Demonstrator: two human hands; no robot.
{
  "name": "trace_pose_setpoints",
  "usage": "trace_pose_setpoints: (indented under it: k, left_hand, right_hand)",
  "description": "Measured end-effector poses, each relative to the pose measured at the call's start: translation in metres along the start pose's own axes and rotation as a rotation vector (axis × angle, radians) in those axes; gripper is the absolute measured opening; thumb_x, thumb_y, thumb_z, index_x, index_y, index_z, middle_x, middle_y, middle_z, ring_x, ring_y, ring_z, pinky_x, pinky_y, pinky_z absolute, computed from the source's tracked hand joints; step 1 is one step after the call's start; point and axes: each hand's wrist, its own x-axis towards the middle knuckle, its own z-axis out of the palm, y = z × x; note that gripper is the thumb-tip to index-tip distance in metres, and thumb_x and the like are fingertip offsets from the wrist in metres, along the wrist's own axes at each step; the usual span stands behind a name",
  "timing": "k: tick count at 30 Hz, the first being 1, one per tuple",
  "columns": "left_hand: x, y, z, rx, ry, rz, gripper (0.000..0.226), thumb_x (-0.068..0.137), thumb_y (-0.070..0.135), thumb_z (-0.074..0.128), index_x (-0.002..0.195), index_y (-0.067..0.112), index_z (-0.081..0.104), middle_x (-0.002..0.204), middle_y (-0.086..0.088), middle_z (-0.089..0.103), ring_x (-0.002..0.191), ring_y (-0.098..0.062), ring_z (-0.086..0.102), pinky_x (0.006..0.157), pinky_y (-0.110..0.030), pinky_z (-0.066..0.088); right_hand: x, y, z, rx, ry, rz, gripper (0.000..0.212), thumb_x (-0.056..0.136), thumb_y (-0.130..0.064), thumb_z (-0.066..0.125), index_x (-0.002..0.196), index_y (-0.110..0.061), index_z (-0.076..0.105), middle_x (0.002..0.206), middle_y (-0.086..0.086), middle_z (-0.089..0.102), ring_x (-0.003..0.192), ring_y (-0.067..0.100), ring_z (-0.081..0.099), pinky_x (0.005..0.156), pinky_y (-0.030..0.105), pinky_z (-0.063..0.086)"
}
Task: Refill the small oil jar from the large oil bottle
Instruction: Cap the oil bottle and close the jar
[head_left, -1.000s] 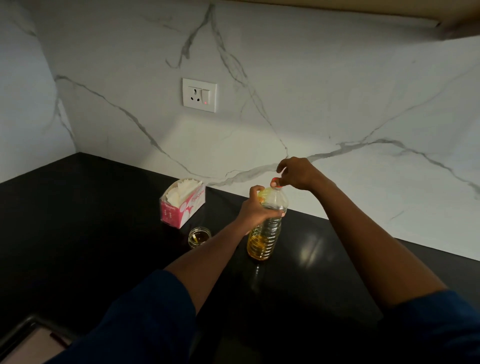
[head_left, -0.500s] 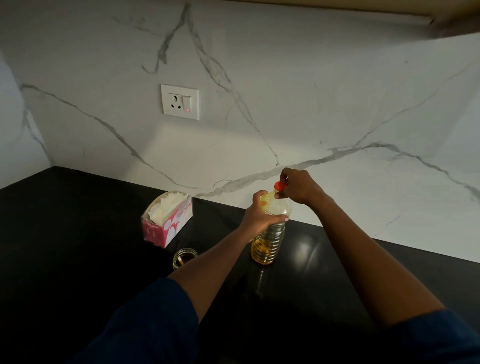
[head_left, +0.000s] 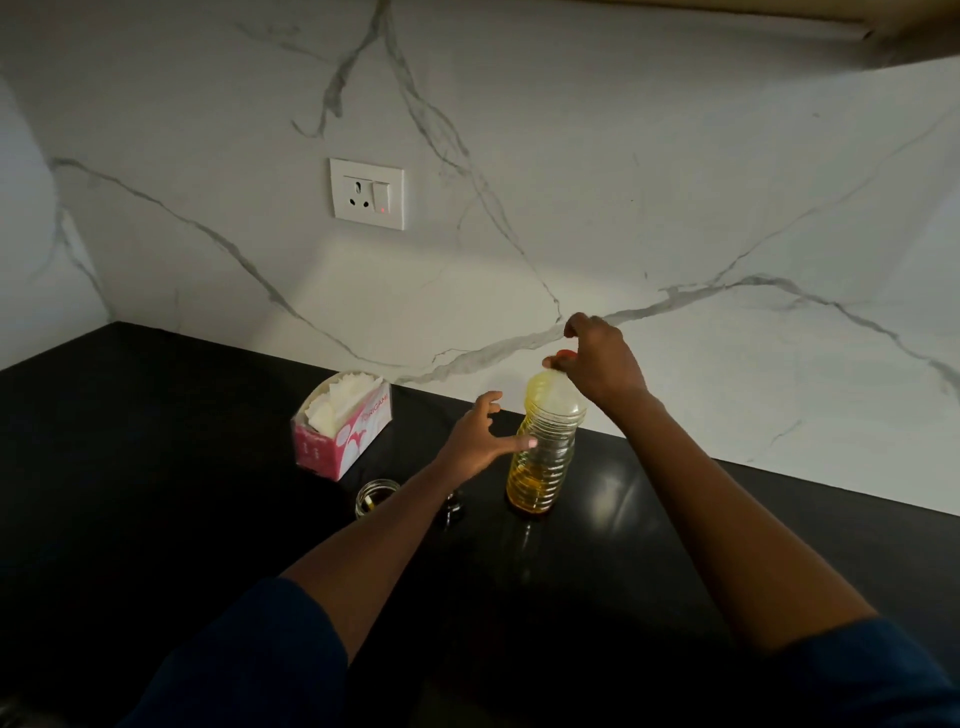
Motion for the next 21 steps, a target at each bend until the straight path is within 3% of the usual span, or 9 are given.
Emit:
trace_pose_setpoints:
  k: [2,4,6,9,14,18,21]
  left_hand:
    - [-0.01,-0.012,-0.014,-0.01,0.036,-0.005,0.084,0.073,0.032,0.077,0.141,0.019,0.03,0.144,-0.007,0.039,0.132,-0.024,0.039,0.099,-0.032,0.037]
    - [-0.019,-0.022,-0.027,0.008,0.09,-0.004,0.078,0.073,0.031,0.077,0.138,0.018,0.036,0.14,-0.006,0.045,0.13,-0.022,0.042,0.095,-0.028,0.037]
    - [-0.029,-0.031,-0.039,0.063,0.169,0.016,0.071,0.074,0.031,0.076,0.134,0.019,0.041,0.136,-0.004,0.049,0.128,-0.019,0.044,0.094,-0.025,0.036]
    - [-0.042,-0.039,-0.058,0.161,0.229,0.036,0.064,0.077,0.031,0.073,0.132,0.019,0.044,0.133,-0.002,0.051,0.126,-0.017,0.045,0.094,-0.023,0.034]
    - [-0.066,-0.058,-0.091,0.163,0.215,-0.075,0.069,0.078,0.036,0.071,0.136,0.019,0.039,0.14,-0.001,0.045,0.131,-0.02,0.04,0.1,-0.03,0.034]
    - [-0.082,-0.078,-0.106,0.032,0.103,-0.186,0.082,0.071,0.042,0.073,0.139,0.021,0.033,0.142,-0.003,0.041,0.132,-0.023,0.038,0.105,-0.039,0.038]
    - [-0.088,-0.092,-0.11,0.042,0.023,-0.208,0.085,0.07,0.036,0.076,0.14,0.021,0.031,0.143,-0.004,0.041,0.13,-0.021,0.041,0.103,-0.034,0.039]
  right_hand:
    - [-0.011,-0.007,0.009,-0.041,0.163,-0.185,0.033,0.08,-0.019,0.071,0.103,0.001,0.059,0.108,0.018,0.061,0.098,0.034,0.057,0.074,0.036,0.048]
    - [-0.022,-0.016,0.022,-0.056,0.204,-0.363,0.027,0.075,-0.014,0.075,0.093,0.002,0.062,0.099,0.018,0.064,0.089,0.035,0.061,0.065,0.035,0.05]
    - [-0.033,-0.024,0.04,-0.061,0.162,-0.496,0.027,0.067,-0.01,0.08,0.086,0.002,0.064,0.091,0.018,0.066,0.081,0.034,0.064,0.058,0.032,0.052]
    - [-0.047,-0.031,0.075,-0.064,-0.009,-0.585,0.031,0.068,-0.011,0.079,0.093,0.002,0.064,0.095,0.018,0.065,0.085,0.035,0.064,0.06,0.036,0.055]
    - [-0.064,-0.039,0.131,-0.092,-0.38,-0.412,0.056,0.087,-0.025,0.063,0.136,-0.01,0.041,0.139,0.011,0.043,0.127,0.028,0.042,0.093,0.042,0.047]
    - [-0.063,-0.042,0.165,-0.032,-0.594,-0.145,0.074,0.082,-0.03,0.069,0.143,-0.018,0.029,0.145,0.01,0.033,0.134,0.03,0.033,0.103,0.044,0.041]
    - [-0.059,-0.044,0.183,-0.028,-0.676,-0.032,0.081,0.078,-0.035,0.072,0.144,-0.02,0.027,0.145,0.011,0.033,0.134,0.032,0.033,0.103,0.046,0.041]
